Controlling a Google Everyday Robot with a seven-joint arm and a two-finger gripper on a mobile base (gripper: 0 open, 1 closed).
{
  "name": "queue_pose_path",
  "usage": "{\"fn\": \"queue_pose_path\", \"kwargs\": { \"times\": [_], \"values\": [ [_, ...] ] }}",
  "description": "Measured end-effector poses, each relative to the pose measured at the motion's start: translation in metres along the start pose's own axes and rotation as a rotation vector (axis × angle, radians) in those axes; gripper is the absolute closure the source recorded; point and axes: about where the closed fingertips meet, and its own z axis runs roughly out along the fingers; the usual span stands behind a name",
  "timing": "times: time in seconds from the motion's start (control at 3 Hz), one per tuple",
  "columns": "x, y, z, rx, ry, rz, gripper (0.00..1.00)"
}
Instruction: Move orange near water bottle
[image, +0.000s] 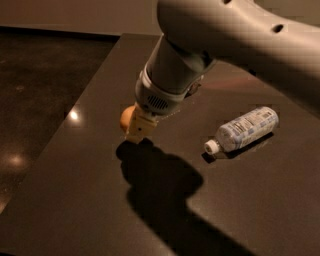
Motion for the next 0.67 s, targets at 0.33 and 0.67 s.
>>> {"fn": "queue_pose_path", "kwargs": {
  "times": [0.33, 0.67],
  "values": [
    [0.001, -0.057, 0.004, 0.079, 0.026, 0.102, 1.00],
    [0.026, -0.108, 0.010, 0.140, 0.057, 0.209, 1.00]
  ]
}}
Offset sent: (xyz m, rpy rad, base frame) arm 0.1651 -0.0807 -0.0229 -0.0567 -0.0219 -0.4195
